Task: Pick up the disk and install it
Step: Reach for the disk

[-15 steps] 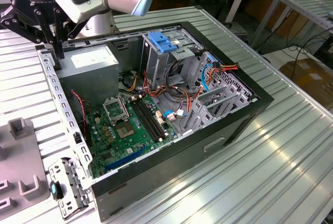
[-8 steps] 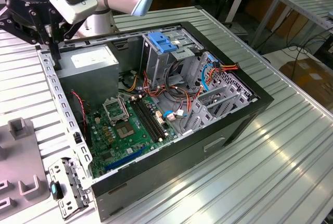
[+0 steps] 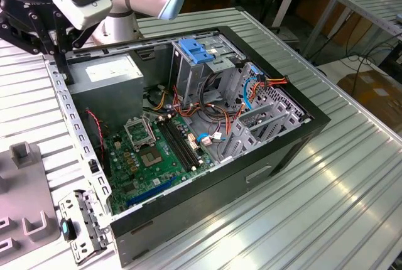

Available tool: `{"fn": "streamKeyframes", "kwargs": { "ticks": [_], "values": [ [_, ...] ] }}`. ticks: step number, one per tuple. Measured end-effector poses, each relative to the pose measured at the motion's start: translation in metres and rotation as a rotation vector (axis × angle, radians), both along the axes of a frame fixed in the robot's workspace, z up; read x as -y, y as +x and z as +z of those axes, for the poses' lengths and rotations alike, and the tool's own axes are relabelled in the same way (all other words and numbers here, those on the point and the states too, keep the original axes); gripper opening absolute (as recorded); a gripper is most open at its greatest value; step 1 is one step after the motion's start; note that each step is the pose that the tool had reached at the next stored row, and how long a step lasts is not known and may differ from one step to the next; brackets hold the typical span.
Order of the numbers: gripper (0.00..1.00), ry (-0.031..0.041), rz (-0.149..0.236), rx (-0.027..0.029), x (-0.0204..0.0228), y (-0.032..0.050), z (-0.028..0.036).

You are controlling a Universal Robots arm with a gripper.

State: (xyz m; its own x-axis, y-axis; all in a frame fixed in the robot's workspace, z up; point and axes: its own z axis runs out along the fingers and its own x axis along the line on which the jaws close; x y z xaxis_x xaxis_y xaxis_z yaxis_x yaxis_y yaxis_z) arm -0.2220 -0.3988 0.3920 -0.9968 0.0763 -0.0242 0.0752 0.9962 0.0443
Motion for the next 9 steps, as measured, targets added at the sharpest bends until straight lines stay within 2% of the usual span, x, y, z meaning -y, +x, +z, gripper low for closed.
{"fn": "streamKeyframes", "kwargs": {
  "ticks": [9],
  "values": [
    [0.11, 0.0, 0.0, -0.0002, 0.0, -0.0085, -0.0001]
  ]
}}
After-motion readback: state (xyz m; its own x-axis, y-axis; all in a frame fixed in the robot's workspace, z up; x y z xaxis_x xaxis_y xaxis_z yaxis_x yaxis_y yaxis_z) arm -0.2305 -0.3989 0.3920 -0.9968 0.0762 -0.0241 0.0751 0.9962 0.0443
